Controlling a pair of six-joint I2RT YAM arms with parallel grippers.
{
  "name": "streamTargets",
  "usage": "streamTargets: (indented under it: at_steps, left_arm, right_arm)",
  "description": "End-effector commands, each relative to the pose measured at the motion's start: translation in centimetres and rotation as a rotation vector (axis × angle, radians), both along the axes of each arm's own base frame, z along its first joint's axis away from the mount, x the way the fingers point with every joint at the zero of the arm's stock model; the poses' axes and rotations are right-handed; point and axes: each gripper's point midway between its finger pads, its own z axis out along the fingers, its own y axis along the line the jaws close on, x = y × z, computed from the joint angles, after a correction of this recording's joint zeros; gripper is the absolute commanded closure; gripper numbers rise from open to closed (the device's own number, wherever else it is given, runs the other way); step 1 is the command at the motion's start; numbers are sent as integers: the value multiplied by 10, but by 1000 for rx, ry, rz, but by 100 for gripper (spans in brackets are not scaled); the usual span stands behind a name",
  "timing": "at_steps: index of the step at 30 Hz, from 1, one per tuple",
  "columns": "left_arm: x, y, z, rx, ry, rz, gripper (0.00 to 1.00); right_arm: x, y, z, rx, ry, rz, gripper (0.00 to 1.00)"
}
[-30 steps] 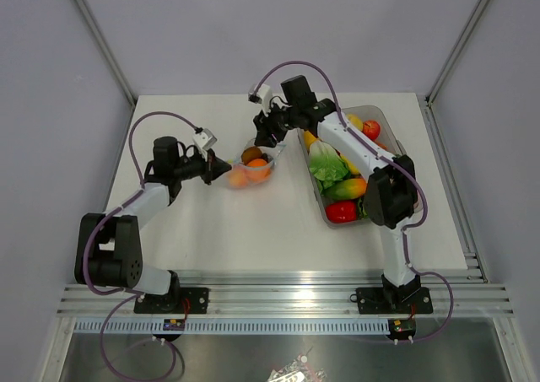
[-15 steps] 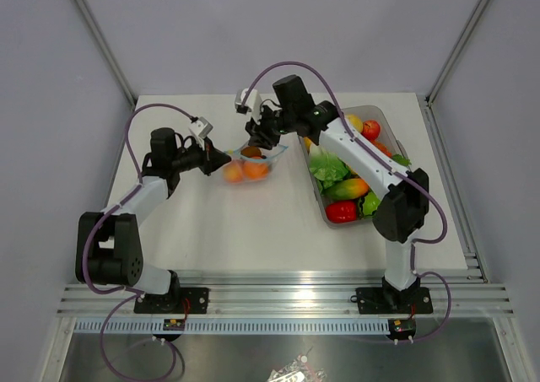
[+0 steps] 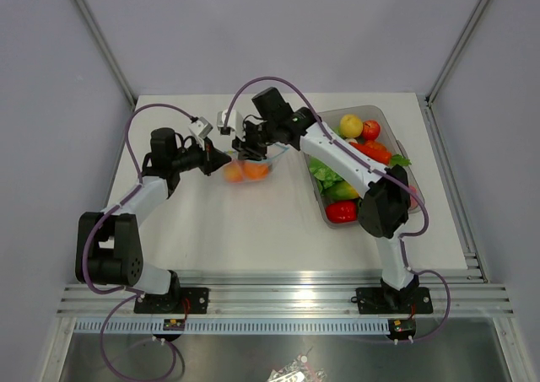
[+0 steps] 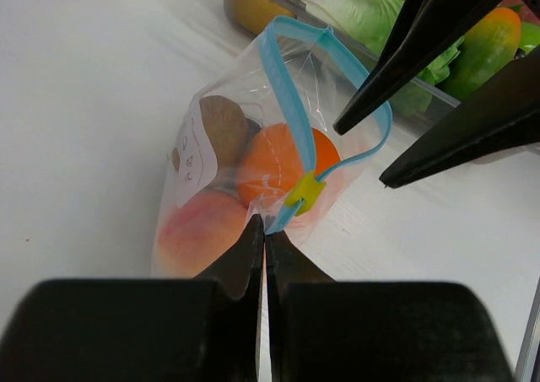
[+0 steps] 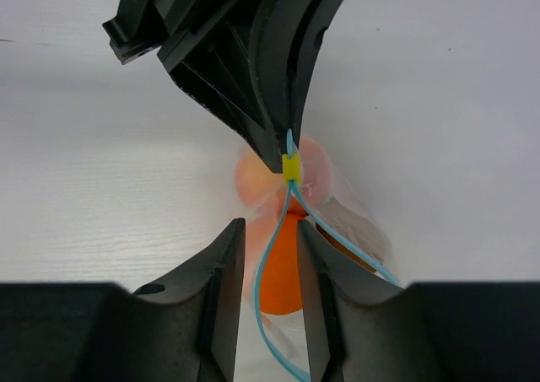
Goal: Place the food in the zip-top bag and seal the zipper
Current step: Zip the zipper food storage bag at the center of the board.
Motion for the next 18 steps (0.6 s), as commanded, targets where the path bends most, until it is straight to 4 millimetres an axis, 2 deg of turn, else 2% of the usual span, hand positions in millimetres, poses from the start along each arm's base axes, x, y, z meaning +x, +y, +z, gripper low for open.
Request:
streamTargets:
  at_steps: [1, 5, 10, 14, 18]
  left_arm:
    - [3, 0, 17, -7, -58, -9, 100]
    - [3, 0, 17, -6, -60, -12, 100]
    - [3, 0, 16, -3, -61, -16, 100]
    - [3, 1, 17, -2, -63, -15, 100]
    - [3, 1, 17, -4, -63, -18, 100]
  right_arm:
    - [-8, 19, 17, 43, -57, 68, 62]
    - [-8, 29, 18, 82, -51, 88, 63]
    - [-7, 36, 21, 108, -37, 99, 60]
    - [-3, 38, 9, 98, -32, 88, 59]
    - [1, 42, 5, 110, -33, 77, 65]
